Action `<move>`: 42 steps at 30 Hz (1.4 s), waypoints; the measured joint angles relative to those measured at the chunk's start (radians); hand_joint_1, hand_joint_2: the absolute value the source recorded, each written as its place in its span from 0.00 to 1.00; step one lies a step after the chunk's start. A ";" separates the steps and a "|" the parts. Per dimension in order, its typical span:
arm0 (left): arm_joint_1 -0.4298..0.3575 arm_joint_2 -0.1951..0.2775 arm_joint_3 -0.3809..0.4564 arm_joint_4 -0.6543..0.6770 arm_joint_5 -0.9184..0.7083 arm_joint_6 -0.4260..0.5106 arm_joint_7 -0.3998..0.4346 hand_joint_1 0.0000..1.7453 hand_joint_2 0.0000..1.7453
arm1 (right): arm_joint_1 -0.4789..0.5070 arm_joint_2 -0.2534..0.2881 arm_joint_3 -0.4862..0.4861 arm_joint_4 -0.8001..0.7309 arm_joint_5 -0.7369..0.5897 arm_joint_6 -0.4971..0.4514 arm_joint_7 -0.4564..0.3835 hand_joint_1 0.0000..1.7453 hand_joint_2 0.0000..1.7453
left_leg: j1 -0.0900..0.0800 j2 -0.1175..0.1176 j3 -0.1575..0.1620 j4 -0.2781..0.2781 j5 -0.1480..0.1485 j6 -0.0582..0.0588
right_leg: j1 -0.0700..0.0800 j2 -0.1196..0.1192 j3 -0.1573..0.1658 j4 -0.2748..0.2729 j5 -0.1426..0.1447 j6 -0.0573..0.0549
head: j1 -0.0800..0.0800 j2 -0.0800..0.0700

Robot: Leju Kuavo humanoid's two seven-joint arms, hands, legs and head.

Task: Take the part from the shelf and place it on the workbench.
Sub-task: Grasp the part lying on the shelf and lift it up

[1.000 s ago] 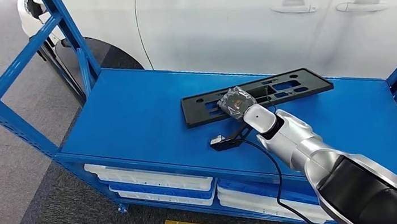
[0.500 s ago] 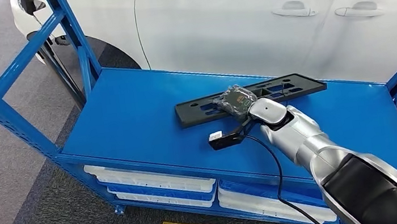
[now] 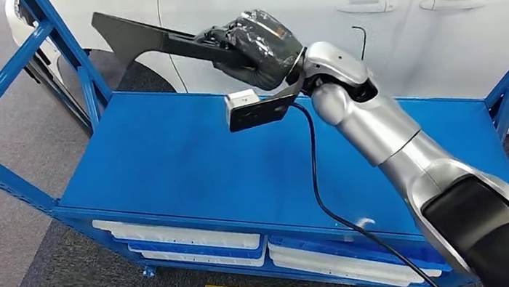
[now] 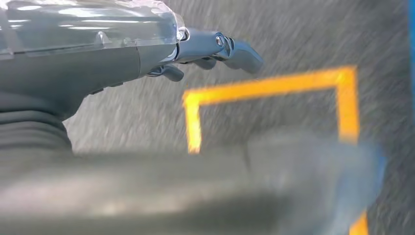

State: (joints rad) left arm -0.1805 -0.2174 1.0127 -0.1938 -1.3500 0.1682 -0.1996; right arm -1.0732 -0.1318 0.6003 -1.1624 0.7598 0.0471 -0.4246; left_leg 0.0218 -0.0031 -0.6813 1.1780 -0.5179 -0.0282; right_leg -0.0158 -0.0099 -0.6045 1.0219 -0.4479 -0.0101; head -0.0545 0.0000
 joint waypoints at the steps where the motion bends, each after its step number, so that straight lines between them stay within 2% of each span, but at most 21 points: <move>1: 0.000 -0.001 -0.007 0.000 -0.001 0.026 -0.024 0.00 0.00 | -0.004 -0.016 -0.005 -0.032 -0.070 0.035 -0.010 1.00 1.00 | 0.000 0.000 -0.032 0.070 -0.029 0.000 | 0.003 0.000 0.001 0.001 -0.001 -0.003 | 0.000 0.000; 3: -0.001 -0.003 -0.016 0.000 0.005 0.051 -0.069 0.00 0.00 | -0.001 -0.050 -0.021 -0.090 -0.237 0.119 -0.035 1.00 1.00 | 0.000 0.000 -0.066 0.141 -0.037 0.003 | 0.010 0.001 0.005 0.002 -0.004 -0.007 | 0.000 0.000; 4: -0.001 -0.004 -0.018 0.000 0.010 0.055 -0.085 0.00 0.25 | 0.002 -0.068 -0.030 -0.117 -0.316 0.158 -0.046 1.00 1.00 | -0.001 0.000 -0.058 0.120 -0.012 0.008 | 0.013 0.002 0.008 0.002 -0.006 -0.008 | 0.000 0.000; 7: -0.001 -0.008 -0.018 0.000 0.035 0.042 -0.107 0.00 1.00 | 0.022 -0.113 -0.054 -0.178 -0.535 0.279 -0.072 1.00 1.00 | -0.006 -0.006 0.025 -0.064 0.083 0.026 | 0.021 0.007 0.020 0.003 -0.015 -0.004 | 0.000 0.000; 9: -0.001 -0.010 -0.016 0.000 0.059 0.020 -0.115 0.00 1.00 | 0.063 -0.144 -0.061 -0.210 -0.704 0.380 -0.092 1.00 1.00 | -0.010 -0.011 0.056 -0.128 0.089 0.034 | 0.023 0.008 0.022 0.002 -0.017 0.005 | 0.000 0.000; 13: 0.000 -0.011 -0.012 0.000 0.095 -0.016 -0.134 0.00 1.00 | 0.197 -0.169 -0.062 -0.266 -0.883 0.474 -0.137 1.00 1.00 | -0.006 -0.013 0.073 -0.157 0.090 0.047 | 0.020 0.008 0.023 0.005 -0.027 0.027 | 0.000 0.000; 15: -0.001 -0.012 -0.008 0.000 0.114 -0.030 -0.143 0.00 1.00 | 0.273 -0.165 -0.056 -0.288 -0.896 0.497 -0.173 1.00 1.00 | -0.002 -0.011 0.080 -0.168 0.093 0.055 | 0.014 0.009 -0.013 0.082 -0.071 0.039 | 0.000 0.000; 17: 0.003 -0.012 0.001 0.000 0.129 -0.041 -0.149 0.00 1.00 | 0.352 -0.160 -0.039 -0.299 -0.889 0.523 -0.206 1.00 1.00 | -0.002 -0.009 0.081 -0.169 0.093 0.057 | 0.007 0.009 -0.082 0.215 -0.123 0.049 | 0.000 0.000; 18: 0.006 -0.012 0.006 0.000 0.134 -0.044 -0.151 0.00 1.00 | 0.390 -0.159 -0.028 -0.303 -0.885 0.530 -0.218 1.00 1.00 | -0.002 -0.009 0.081 -0.168 0.092 0.057 | 0.002 0.009 -0.107 0.259 -0.130 0.052 | 0.000 0.000; 19: 0.009 -0.011 0.010 0.000 0.138 -0.047 -0.151 0.00 1.00 | 0.420 -0.156 -0.019 -0.306 -0.882 0.535 -0.226 1.00 1.00 | -0.002 -0.008 0.082 -0.167 0.091 0.056 | -0.003 0.009 -0.116 0.267 -0.118 0.056 | 0.000 0.000; 21: 0.013 -0.011 0.016 0.000 0.145 -0.056 -0.148 0.00 1.00 | 0.452 -0.146 -0.004 -0.313 -0.881 0.542 -0.239 1.00 1.00 | -0.001 -0.005 0.085 -0.164 0.085 0.049 | -0.010 0.005 -0.078 0.172 -0.050 0.059 | 0.000 0.000; 23: 0.014 -0.010 0.021 0.000 0.151 -0.065 -0.142 0.00 1.00 | 0.470 -0.129 0.006 -0.317 -0.882 0.547 -0.248 1.00 1.00 | -0.003 -0.001 0.090 -0.159 0.078 0.039 | -0.009 0.000 -0.019 0.046 -0.001 0.055 | 0.000 0.000; 24: 0.014 -0.010 0.025 0.000 0.152 -0.068 -0.139 0.00 1.00 | 0.478 -0.118 0.010 -0.319 -0.882 0.547 -0.252 1.00 1.00 | -0.005 0.001 0.093 -0.159 0.075 0.033 | -0.007 -0.001 -0.003 0.012 0.006 0.048 | 0.000 0.000; 28: 0.013 -0.007 0.037 0.000 0.164 -0.087 -0.137 0.00 1.00 | 0.503 -0.086 0.018 -0.333 -0.881 0.547 -0.258 1.00 1.00 | -0.005 0.012 0.100 -0.155 0.063 0.008 | -0.003 0.009 0.006 -0.007 0.008 0.016 | 0.000 0.000; 30: 0.011 -0.007 0.041 0.000 0.172 -0.103 -0.137 0.00 1.00 | 0.509 -0.084 0.020 -0.342 -0.882 0.548 -0.257 1.00 1.00 | -0.003 0.012 0.071 -0.080 0.013 0.002 | -0.005 0.009 0.009 -0.011 0.012 0.002 | 0.000 0.000; 32: 0.010 -0.006 0.045 0.000 0.177 -0.104 -0.131 0.00 1.00 | 0.513 -0.084 0.023 -0.346 -0.885 0.551 -0.257 1.00 1.00 | -0.003 0.011 0.012 0.056 -0.055 0.000 | 0.000 0.010 0.007 -0.011 0.012 -0.005 | 0.000 0.000; 34: 0.010 -0.004 0.050 0.000 0.179 -0.096 -0.121 0.00 1.00 | 0.514 -0.084 0.024 -0.346 -0.887 0.555 -0.255 1.00 1.00 | -0.003 0.010 -0.016 0.126 -0.070 0.002 | 0.004 0.012 0.007 -0.010 0.013 -0.008 | 0.000 0.000; 35: 0.009 -0.003 0.053 0.000 0.179 -0.091 -0.116 0.00 1.00 | 0.513 -0.084 0.025 -0.346 -0.888 0.557 -0.255 1.00 1.00 | -0.004 0.010 -0.003 0.104 -0.050 0.006 | 0.006 0.014 0.008 -0.010 0.013 -0.008 | 0.000 0.000; 37: 0.007 -0.001 0.056 0.000 0.174 -0.088 -0.108 0.00 1.00 | 0.511 -0.084 0.025 -0.346 -0.890 0.558 -0.252 1.00 1.00 | -0.006 0.008 0.066 -0.030 0.013 0.018 | 0.009 0.016 0.009 -0.007 0.013 -0.007 | 0.000 0.000; 39: 0.005 0.002 0.057 0.000 0.168 -0.091 -0.104 0.00 1.00 | 0.508 -0.084 0.025 -0.347 -0.896 0.555 -0.240 1.00 1.00 | -0.010 0.006 0.118 -0.137 0.046 0.027 | 0.014 0.016 0.007 -0.003 0.013 0.000 | 0.000 0.000; 42: 0.006 0.003 0.057 0.000 0.165 -0.095 -0.101 0.00 1.00 | 0.508 -0.084 0.024 -0.352 -0.908 0.547 -0.218 1.00 1.00 | -0.012 0.006 0.125 -0.160 0.057 0.038 | 0.015 0.018 0.004 -0.005 0.020 0.017 | 0.000 0.000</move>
State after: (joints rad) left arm -0.1744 -0.2148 1.0698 -0.1937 -1.1851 0.0735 -0.3008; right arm -0.5648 -0.2163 0.6247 -1.5140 -0.1478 0.5944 -0.6421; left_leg 0.0097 0.0033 -0.5565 1.0176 -0.4609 0.0098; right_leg -0.0010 0.0077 -0.6003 1.0170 -0.4276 0.0067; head -0.0546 0.0000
